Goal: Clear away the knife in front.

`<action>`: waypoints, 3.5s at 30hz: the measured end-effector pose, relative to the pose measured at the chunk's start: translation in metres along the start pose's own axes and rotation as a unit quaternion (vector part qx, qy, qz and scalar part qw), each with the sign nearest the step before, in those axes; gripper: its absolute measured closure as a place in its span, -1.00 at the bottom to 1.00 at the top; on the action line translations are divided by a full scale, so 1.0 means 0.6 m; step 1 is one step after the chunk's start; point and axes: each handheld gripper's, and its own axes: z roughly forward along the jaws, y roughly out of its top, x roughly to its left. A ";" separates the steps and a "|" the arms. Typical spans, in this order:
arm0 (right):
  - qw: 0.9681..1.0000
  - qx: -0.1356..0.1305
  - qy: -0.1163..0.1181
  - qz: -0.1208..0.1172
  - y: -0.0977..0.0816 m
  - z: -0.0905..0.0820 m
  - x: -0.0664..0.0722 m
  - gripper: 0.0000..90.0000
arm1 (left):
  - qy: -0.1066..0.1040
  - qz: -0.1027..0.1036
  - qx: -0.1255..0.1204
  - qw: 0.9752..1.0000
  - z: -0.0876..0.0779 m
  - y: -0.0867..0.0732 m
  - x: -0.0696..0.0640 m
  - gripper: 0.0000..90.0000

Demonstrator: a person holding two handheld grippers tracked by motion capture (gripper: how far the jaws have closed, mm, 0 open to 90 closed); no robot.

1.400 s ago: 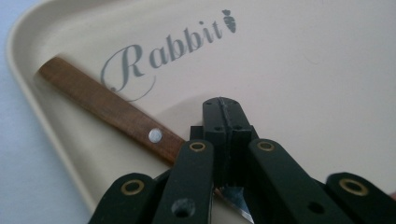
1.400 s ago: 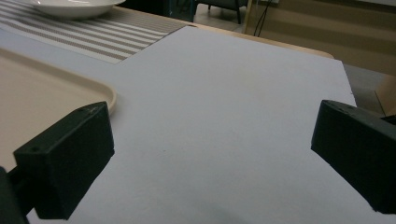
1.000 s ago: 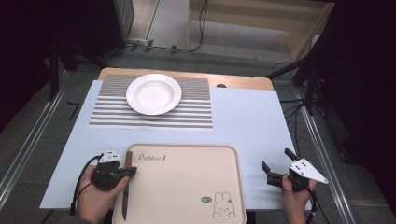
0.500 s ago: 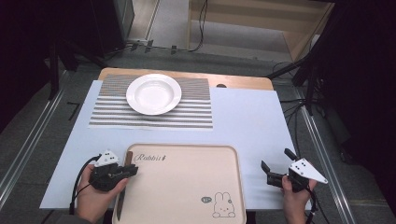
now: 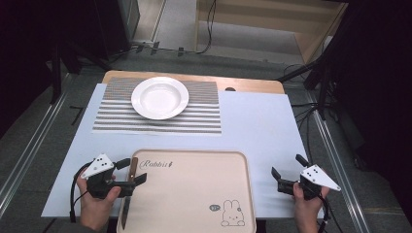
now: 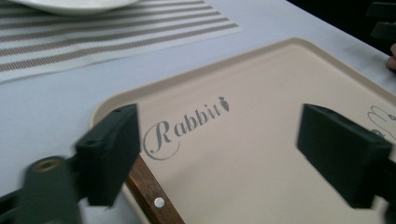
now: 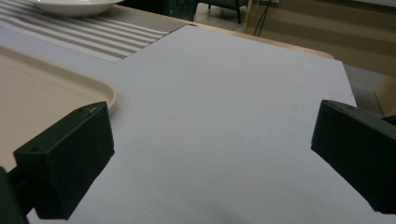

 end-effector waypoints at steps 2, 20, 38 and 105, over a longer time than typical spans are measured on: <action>1.000 0.000 0.000 0.000 0.000 0.000 0.000 -1.00 | -0.001 0.002 -0.006 1.000 -0.002 0.000 0.001 -0.95; 1.000 0.001 -0.001 0.001 0.000 0.000 0.001 -1.00 | 0.024 -0.004 -0.035 0.999 -0.032 0.000 0.025 -1.00; 1.000 0.000 -0.002 0.001 0.000 0.001 0.000 -1.00 | 0.052 -0.012 -0.052 0.997 -0.063 -0.003 0.056 -1.00; 1.000 0.003 -0.004 -0.002 0.000 0.001 0.001 -1.00 | 0.130 -0.053 -0.074 0.987 -0.123 -0.059 0.150 -1.00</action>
